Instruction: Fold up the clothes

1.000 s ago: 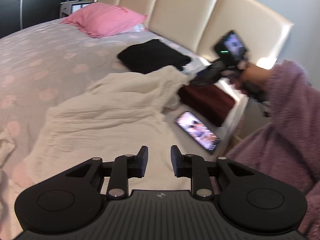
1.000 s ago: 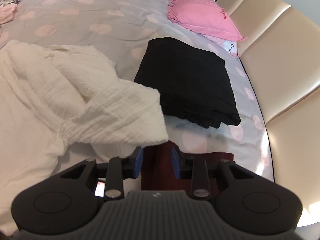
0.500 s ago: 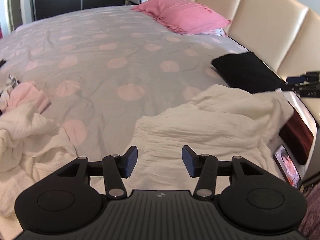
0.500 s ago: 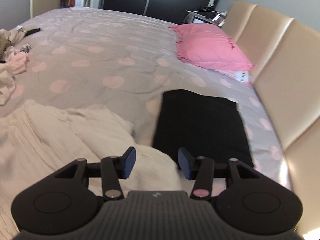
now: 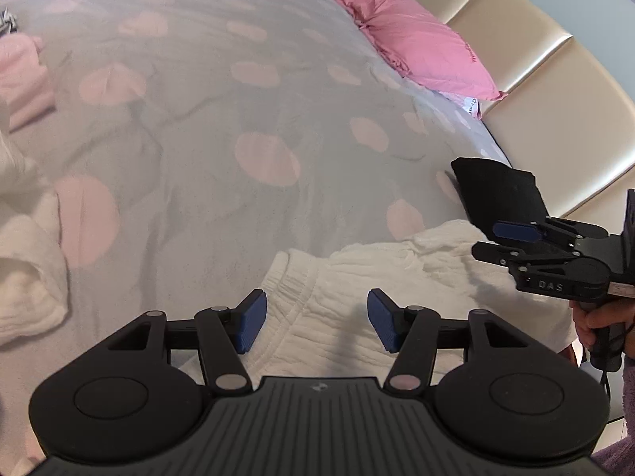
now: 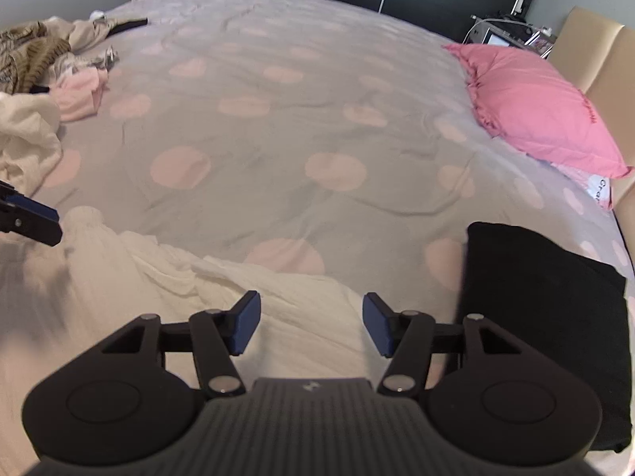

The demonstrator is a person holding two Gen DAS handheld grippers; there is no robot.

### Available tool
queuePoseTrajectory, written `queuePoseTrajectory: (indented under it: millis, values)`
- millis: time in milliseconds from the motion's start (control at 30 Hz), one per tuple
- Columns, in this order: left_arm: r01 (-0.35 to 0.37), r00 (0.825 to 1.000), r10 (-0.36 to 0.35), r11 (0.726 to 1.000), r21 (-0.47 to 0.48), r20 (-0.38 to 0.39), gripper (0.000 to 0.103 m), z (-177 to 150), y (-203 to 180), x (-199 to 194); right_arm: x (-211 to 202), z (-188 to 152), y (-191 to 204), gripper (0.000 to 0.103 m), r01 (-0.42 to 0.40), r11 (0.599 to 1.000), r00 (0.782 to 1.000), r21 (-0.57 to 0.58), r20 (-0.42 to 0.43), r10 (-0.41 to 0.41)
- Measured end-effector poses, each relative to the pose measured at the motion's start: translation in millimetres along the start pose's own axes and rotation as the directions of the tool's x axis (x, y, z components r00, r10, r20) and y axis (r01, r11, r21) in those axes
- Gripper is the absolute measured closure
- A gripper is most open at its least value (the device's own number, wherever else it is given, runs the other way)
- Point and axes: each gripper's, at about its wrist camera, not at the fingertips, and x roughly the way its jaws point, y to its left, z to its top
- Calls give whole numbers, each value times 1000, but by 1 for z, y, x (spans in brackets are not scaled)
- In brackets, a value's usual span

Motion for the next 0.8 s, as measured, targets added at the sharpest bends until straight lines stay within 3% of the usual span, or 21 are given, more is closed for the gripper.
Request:
queuePoseTrajectory:
  millis: [33, 100, 133, 167, 233, 267, 467, 600, 800]
  values:
    - [9, 1000, -9, 1000, -5, -1, 50, -2, 2, 2, 9, 2, 1, 43, -3, 1000, 1000, 2, -13, 3]
    - [1, 1000, -1, 1000, 6, 2, 67, -5, 2, 4, 21, 2, -2, 50, -38, 998, 999, 42, -34, 40]
    - [-4, 1000, 4, 1000, 20, 5, 72, -7, 1, 4, 24, 1, -2, 69, -52, 997, 998, 57, -40, 55]
    - [-7, 1000, 7, 999, 31, 10, 82, -8, 0, 2, 24, 0, -2, 80, -62, 996, 997, 65, -44, 65]
    - [-19, 999, 18, 999, 44, 27, 90, -10, -1, -2, 24, -3, -2, 86, -80, 993, 995, 81, -52, 84]
    - [-28, 999, 26, 999, 45, 40, 103, -11, -3, -6, 19, -3, -3, 87, -82, 992, 995, 94, -42, 86]
    - [-66, 986, 52, 994, 89, 156, 103, -12, -21, -52, -31, 3, -11, 89, -67, 980, 996, 188, 77, 53]
    - [-78, 984, 54, 988, 133, 169, 103, -17, -29, -81, -76, 6, -6, 89, -80, 977, 986, 200, 162, 48]
    - [-99, 982, 70, 982, 158, 176, 103, -32, -29, -112, -143, -14, 18, 90, -198, 973, 968, 121, 179, 175]
